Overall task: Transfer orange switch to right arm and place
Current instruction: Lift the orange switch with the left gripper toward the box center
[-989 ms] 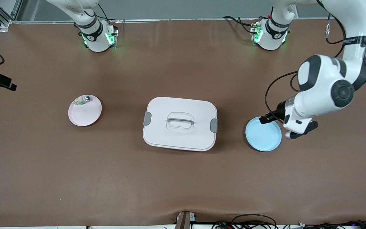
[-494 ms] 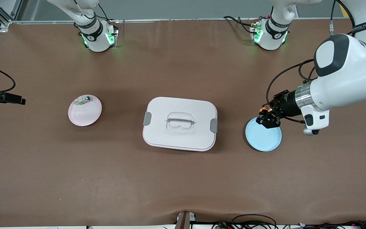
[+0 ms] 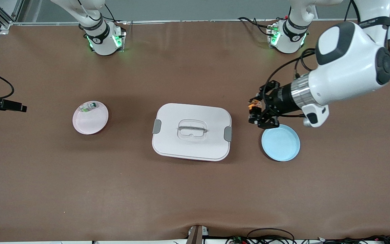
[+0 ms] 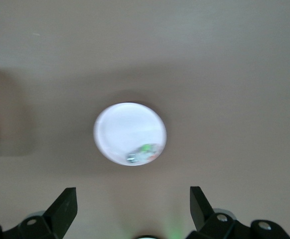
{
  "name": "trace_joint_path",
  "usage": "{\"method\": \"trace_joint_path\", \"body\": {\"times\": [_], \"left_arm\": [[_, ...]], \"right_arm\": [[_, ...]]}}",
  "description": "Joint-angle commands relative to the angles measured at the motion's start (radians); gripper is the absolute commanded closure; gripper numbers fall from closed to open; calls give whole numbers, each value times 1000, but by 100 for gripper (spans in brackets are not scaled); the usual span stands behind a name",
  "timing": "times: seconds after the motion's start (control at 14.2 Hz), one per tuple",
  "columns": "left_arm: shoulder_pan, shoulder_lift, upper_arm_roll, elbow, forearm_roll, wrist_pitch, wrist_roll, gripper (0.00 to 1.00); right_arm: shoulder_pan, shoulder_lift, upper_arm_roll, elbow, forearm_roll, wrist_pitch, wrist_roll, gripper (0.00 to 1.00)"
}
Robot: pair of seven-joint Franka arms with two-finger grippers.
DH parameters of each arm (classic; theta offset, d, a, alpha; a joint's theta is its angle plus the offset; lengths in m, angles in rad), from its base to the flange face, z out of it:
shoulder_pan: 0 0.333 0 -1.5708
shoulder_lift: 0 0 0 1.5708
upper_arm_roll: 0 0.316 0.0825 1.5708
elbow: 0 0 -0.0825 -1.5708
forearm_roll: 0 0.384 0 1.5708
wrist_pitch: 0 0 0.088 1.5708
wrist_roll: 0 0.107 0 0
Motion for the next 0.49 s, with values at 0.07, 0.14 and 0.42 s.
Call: {"method": "trace_joint_path", "body": {"times": [0.07,0.14,0.42], "left_arm": [[-10,6,-106,14,-3,87,-149,72],[-36,6,-117,14,0,113,-164,72],[-128,7,-117,14,16,154,-193,72]], "right_arm": [[-118,-12,15,-75,243,-29,18,0],[-126,-15,15,-77,282,-35,13,0],[-44,-99,24,-148,385,-6,21,0]]}}
